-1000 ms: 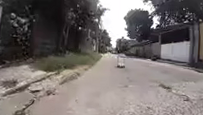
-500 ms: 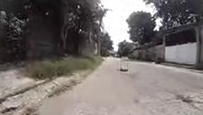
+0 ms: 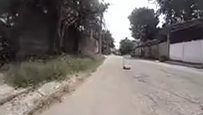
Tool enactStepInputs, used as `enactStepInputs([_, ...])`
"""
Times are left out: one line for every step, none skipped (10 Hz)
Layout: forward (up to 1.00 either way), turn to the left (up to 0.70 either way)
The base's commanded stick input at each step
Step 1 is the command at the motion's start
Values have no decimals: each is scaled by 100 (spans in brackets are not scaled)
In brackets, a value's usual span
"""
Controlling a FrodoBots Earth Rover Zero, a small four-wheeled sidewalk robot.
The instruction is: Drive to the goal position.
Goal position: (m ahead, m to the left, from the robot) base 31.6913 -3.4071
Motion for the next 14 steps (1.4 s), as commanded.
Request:
enactStepInputs([100, -39])
enactStepInputs([100, -40])
enactStepInputs([100, -40])
enactStepInputs([100, -40])
enactStepInputs([100, -28])
enactStepInputs([100, -3])
enactStepInputs([100, -1])
enactStepInputs([100, -2])
enactStepInputs([100, -34])
enactStepInputs([100, -16])
enactStepInputs([100, -2])
enactStepInputs([100, 0])
enactStepInputs([100, 0])
enactStepInputs([100, 0])
